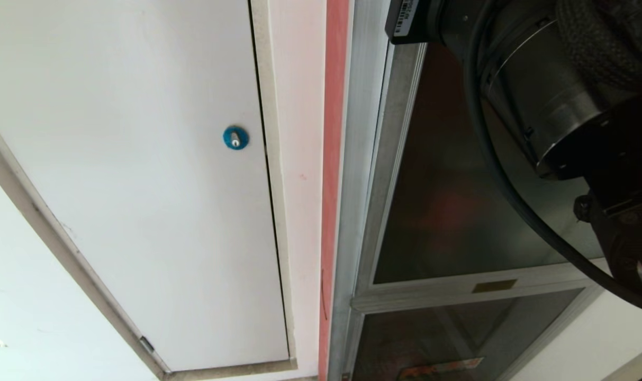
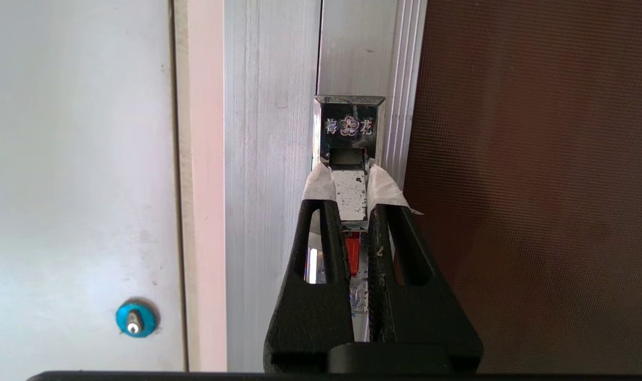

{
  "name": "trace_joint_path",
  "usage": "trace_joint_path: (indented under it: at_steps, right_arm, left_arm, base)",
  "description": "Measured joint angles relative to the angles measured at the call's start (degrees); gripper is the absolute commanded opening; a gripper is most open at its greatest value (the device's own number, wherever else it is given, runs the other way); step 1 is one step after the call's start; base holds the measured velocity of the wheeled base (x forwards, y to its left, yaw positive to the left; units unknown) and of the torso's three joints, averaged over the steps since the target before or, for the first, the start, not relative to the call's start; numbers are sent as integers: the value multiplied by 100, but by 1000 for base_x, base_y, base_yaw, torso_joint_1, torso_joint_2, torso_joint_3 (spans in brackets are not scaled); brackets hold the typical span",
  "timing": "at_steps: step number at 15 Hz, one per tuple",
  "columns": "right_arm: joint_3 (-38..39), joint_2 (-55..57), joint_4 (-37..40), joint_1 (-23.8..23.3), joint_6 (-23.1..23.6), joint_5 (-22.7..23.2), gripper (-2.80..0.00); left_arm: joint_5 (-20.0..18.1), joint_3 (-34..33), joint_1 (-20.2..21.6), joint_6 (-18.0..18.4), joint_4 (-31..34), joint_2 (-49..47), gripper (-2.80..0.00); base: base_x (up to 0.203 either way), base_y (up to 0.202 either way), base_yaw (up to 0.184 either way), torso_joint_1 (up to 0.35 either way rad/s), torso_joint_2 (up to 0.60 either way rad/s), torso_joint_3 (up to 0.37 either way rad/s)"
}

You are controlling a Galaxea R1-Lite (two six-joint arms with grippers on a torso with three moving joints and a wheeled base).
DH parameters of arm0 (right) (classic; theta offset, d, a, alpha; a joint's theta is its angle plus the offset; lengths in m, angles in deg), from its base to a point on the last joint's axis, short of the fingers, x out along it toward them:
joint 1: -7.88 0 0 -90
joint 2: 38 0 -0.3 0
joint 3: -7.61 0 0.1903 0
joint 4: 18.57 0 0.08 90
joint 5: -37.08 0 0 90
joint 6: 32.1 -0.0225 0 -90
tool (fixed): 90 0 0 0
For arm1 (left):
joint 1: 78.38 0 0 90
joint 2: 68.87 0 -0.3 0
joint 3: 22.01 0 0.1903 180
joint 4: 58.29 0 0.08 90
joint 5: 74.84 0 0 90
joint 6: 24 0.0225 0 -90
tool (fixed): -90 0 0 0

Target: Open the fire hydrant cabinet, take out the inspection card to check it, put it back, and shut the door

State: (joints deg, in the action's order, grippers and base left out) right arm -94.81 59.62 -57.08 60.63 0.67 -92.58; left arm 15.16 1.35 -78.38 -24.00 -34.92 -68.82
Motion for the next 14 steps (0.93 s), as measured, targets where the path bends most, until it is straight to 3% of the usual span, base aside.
trace_joint_path:
  at_steps: [14]
  right_arm:
    - [510, -605, 44, 242, 37, -138, -280]
  left_arm:
    - [0, 0, 0, 0, 0, 0, -280]
  base:
    - [0, 0, 0, 0, 0, 0]
